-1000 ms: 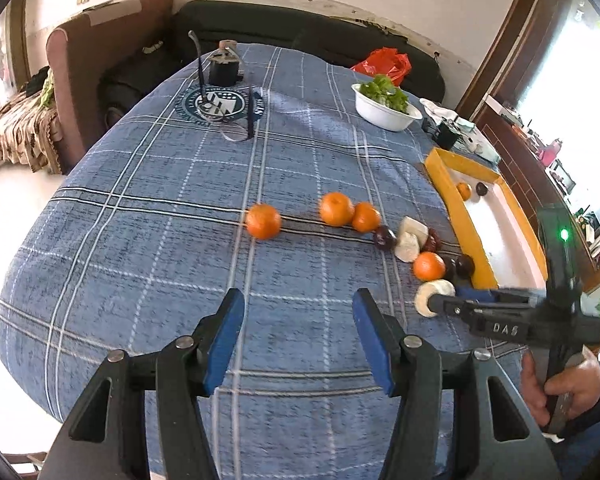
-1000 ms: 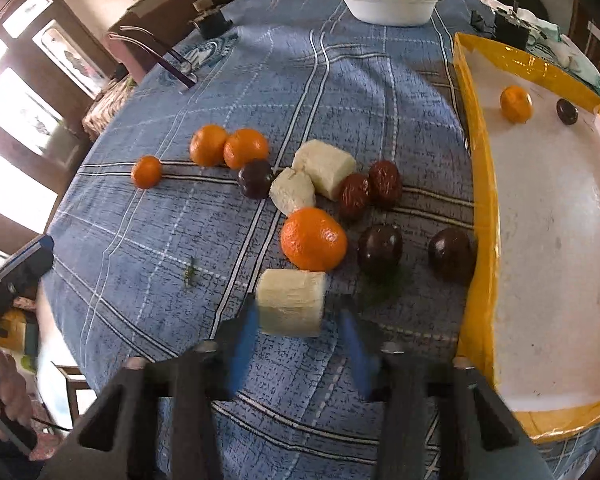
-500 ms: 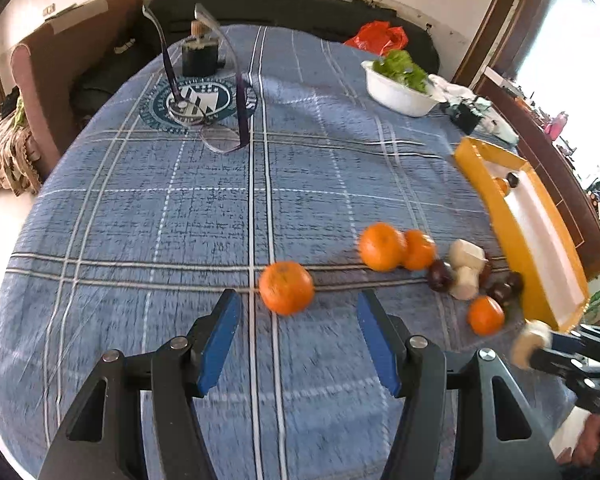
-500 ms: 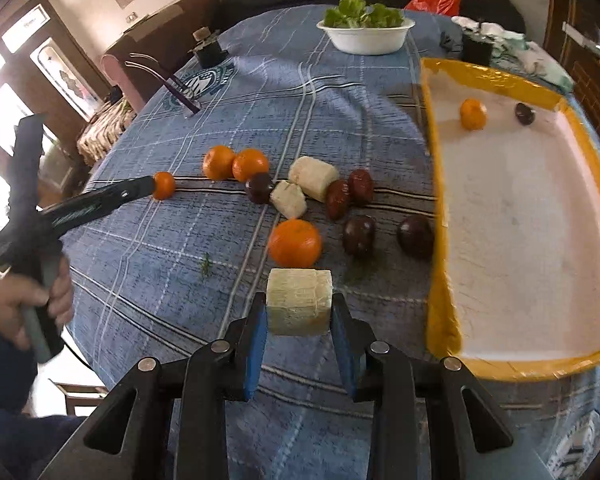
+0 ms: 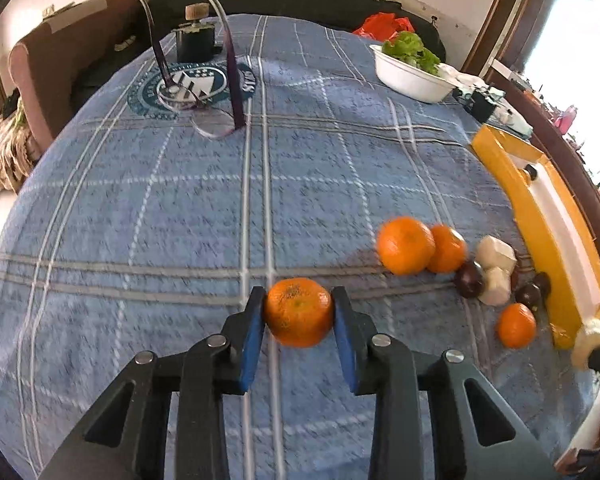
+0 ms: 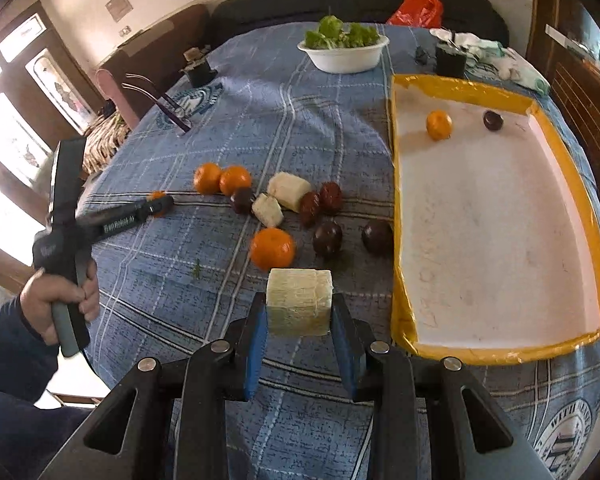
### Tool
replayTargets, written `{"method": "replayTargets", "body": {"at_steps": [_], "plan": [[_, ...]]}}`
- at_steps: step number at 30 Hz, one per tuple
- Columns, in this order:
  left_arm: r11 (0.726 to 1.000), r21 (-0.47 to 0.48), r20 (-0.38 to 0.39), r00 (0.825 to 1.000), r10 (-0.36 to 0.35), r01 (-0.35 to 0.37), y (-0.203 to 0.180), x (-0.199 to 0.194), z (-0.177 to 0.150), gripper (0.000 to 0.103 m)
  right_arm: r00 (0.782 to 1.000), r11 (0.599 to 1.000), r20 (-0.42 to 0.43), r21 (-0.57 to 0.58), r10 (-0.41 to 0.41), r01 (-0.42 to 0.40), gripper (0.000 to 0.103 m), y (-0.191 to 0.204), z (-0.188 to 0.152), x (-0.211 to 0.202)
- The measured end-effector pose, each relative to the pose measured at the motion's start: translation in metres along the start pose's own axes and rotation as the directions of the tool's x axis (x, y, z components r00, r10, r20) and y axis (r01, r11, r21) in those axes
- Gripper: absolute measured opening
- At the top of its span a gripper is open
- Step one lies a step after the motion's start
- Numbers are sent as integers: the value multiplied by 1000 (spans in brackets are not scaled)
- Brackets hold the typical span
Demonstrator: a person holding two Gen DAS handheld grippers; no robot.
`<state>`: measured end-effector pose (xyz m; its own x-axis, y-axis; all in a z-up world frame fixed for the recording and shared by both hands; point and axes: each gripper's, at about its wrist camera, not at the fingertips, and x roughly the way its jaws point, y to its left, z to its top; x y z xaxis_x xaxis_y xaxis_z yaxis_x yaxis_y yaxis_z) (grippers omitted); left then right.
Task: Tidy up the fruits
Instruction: 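Grasp a white cube with the right tool while the left tool grasps a tangerine, then carry the tangerine in the left tool and white cube in the right tool into the tray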
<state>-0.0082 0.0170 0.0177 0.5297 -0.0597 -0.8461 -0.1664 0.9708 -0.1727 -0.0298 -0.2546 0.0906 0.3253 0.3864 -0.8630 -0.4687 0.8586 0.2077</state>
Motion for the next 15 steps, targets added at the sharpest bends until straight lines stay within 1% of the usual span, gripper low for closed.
{"method": "replayTargets", "body": {"at_steps": [3,6,9,11,15], "plan": [[999,45,22,1000,4,-5,-16,-15,-8,32,1000,1000,8,-20,22,-22,34,5,6,1],[995,94,64,997,32,-38,-34,-35,-12,32,998,997,10,-54,59,-58,34,14,13,4],[985,139,118,989,85,-102,-49,-57,-18,32,995,991,11,-90,95,-94,34,25,17,6],[973,168,154,979,134,-159,-56,-70,-22,32,992,986,9,-116,124,-123,34,32,21,8],[950,193,183,960,211,-246,-62,-84,-29,32,985,970,-3,-171,174,-172,34,46,23,12]]}}
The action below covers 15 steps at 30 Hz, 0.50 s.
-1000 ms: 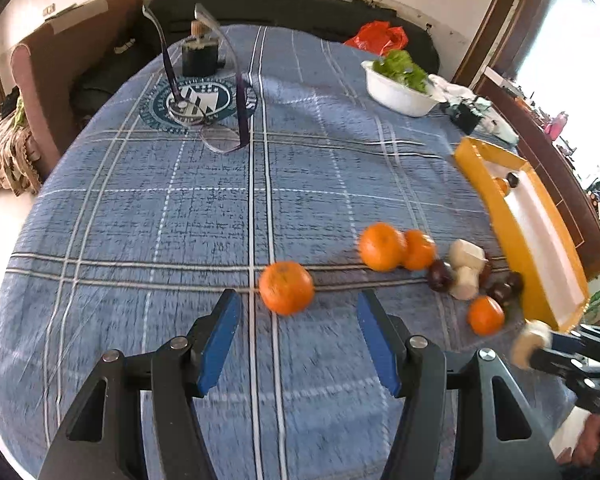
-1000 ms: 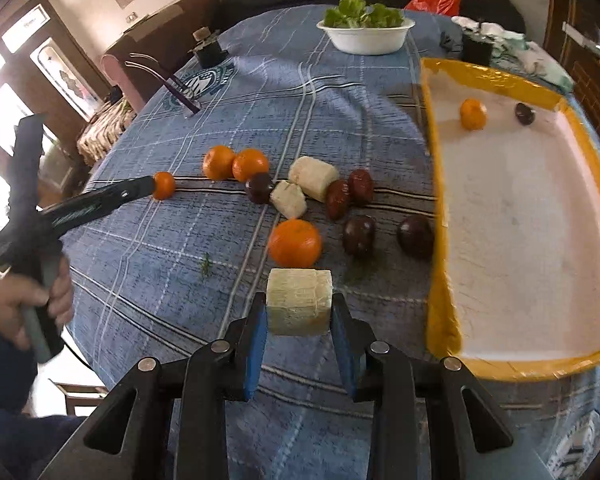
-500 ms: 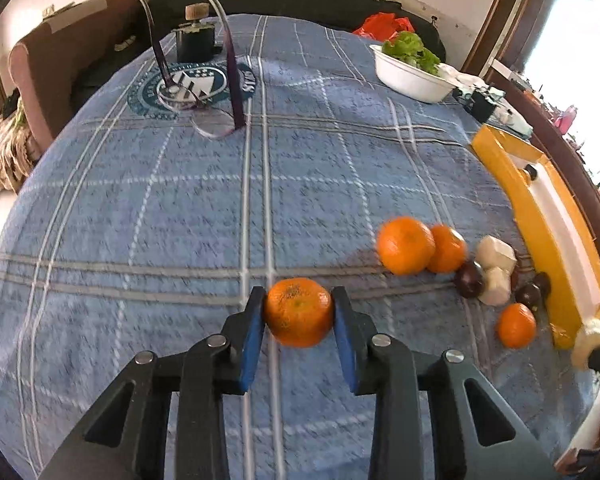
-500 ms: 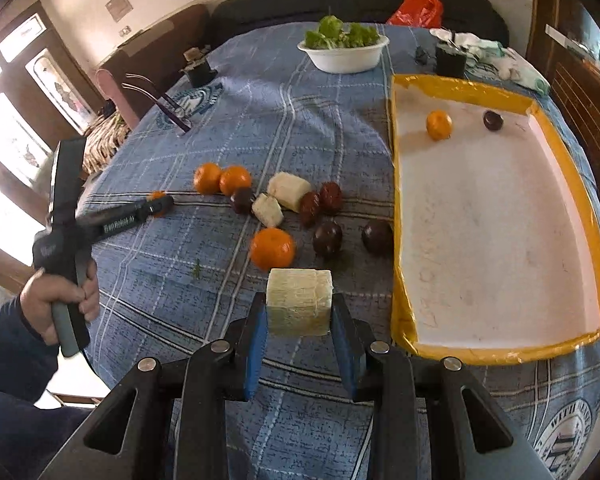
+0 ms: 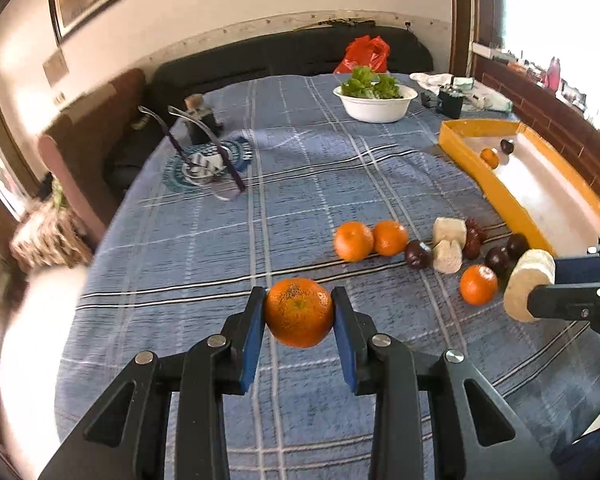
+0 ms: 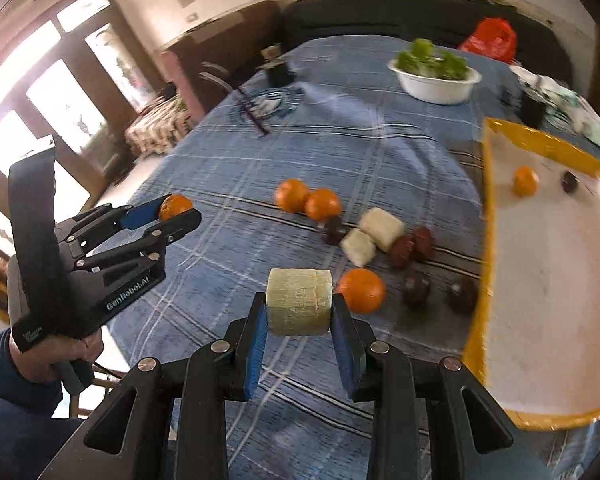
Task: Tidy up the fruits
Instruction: 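Carry the tangerine in the left tool and white cube in the right tool into the tray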
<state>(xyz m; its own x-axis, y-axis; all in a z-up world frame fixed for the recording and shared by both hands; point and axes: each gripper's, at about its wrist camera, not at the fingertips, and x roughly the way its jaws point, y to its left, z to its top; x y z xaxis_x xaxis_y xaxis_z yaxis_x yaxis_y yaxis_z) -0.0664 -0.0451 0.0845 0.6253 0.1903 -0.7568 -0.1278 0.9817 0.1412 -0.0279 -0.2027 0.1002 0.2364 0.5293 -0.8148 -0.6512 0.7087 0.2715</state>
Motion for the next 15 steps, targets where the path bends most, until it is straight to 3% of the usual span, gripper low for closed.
{"method": "replayTargets", "body": {"at_steps": [15], "plan": [[982,49,13,983,181,-182,-1,-15,-3,32,997,996,2,-54,77,-77,34,4,4,7]]}}
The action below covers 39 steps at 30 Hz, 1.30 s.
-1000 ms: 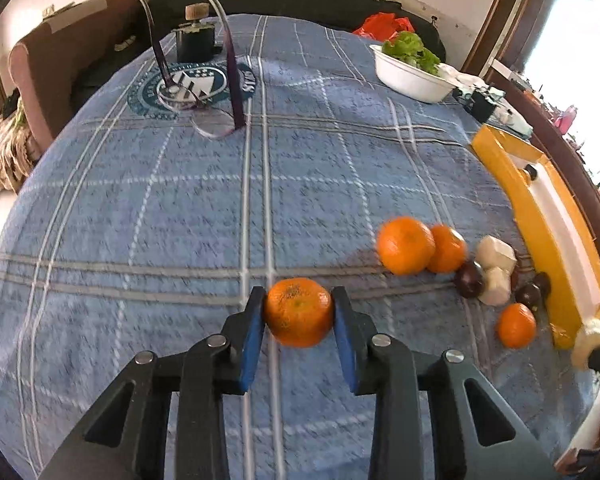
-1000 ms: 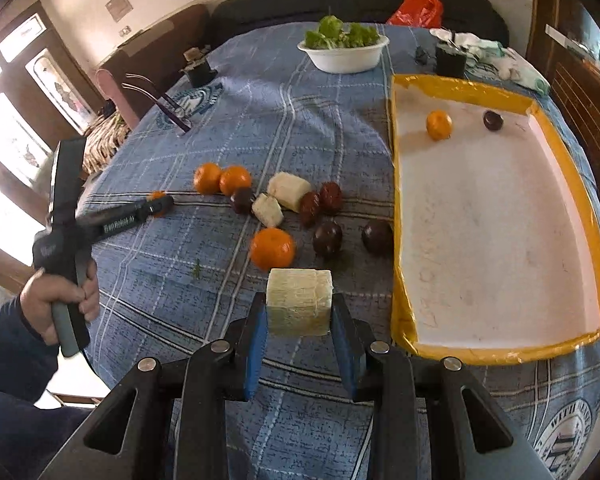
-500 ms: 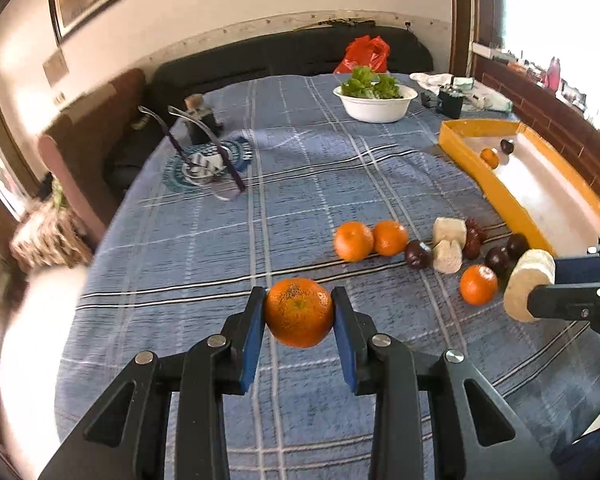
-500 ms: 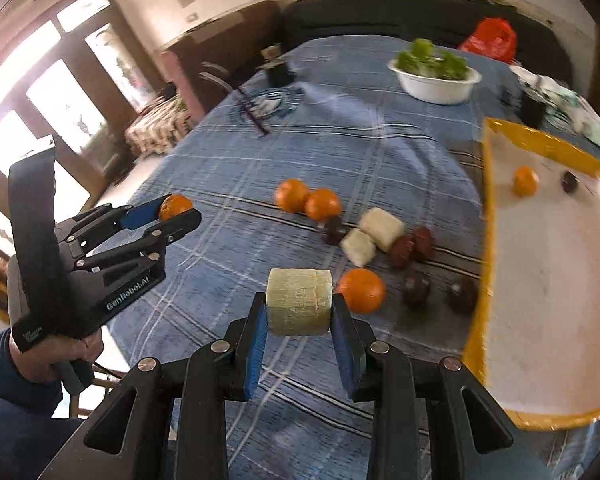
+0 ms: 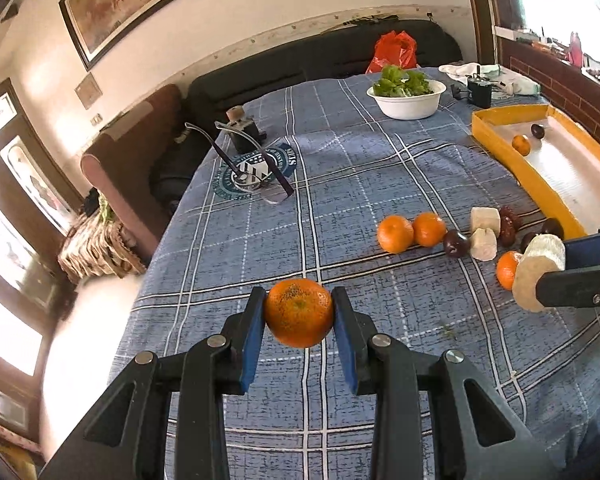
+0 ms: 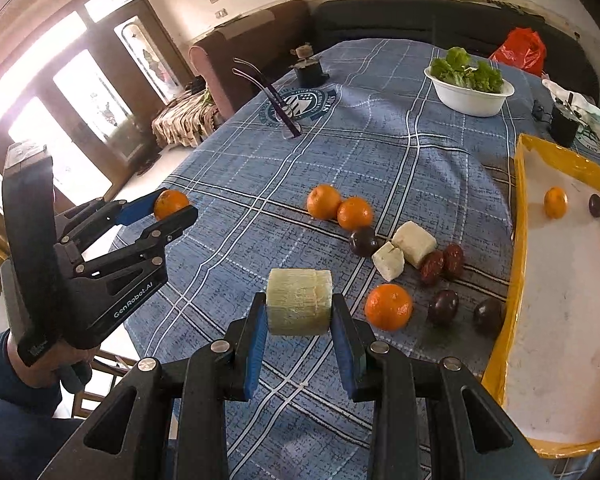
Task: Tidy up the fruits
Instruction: 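Carry the tangerine in the left tool and white cube in the right tool into the tray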
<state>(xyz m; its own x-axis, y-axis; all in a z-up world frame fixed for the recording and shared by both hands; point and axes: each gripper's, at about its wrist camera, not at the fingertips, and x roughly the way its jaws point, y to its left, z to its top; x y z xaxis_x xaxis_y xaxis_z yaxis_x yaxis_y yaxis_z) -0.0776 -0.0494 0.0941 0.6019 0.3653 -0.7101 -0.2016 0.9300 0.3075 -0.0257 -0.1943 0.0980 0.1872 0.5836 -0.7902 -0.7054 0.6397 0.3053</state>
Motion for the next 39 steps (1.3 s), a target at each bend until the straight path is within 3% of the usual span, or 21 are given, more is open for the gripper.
{"method": "replayTargets", "body": {"at_steps": [12,39], "plan": [[999,21,-3,1000,24,-24,-2,3,2,32,1000,1000,-2,12,3,-3,34,-5,2,2],[999,49,0,1000,-23,23,-14,8,3,32,999,997,-4,60,-42,42,34,-12,-10,-6]]}}
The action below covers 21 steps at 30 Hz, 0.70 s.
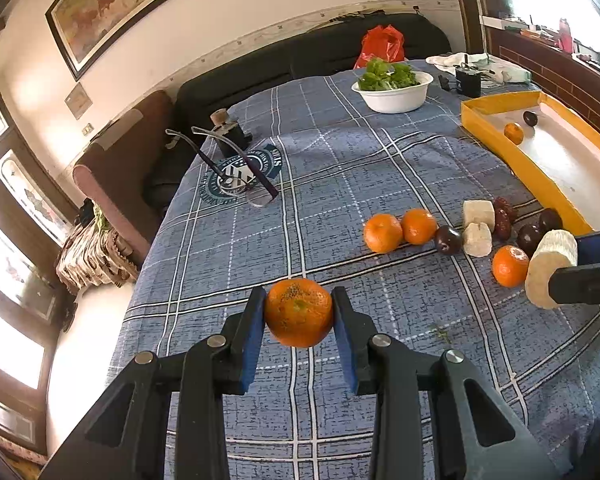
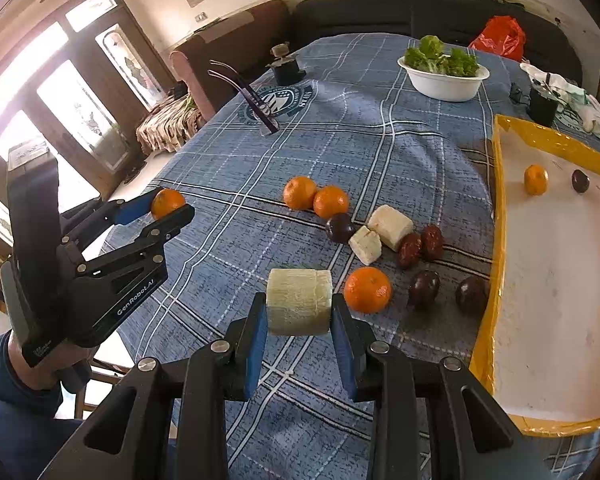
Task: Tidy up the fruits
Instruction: 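Carry the tangerine in the left tool and white cube in the right tool into the tray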
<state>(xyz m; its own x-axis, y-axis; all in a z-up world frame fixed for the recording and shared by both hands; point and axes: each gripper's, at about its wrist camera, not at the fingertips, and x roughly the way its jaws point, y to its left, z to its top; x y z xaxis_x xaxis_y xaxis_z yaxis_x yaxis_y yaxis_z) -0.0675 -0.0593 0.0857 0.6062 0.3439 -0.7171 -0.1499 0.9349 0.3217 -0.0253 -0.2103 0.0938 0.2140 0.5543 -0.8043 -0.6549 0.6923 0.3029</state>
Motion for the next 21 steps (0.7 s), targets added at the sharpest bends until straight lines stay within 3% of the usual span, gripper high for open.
{"method": "replayTargets", "body": {"at_steps": [21], "plan": [[995,82,18,998,-63,61,-54,-8,15,32,998,995,29,89,-55,52,34,-39,-28,-34]]}}
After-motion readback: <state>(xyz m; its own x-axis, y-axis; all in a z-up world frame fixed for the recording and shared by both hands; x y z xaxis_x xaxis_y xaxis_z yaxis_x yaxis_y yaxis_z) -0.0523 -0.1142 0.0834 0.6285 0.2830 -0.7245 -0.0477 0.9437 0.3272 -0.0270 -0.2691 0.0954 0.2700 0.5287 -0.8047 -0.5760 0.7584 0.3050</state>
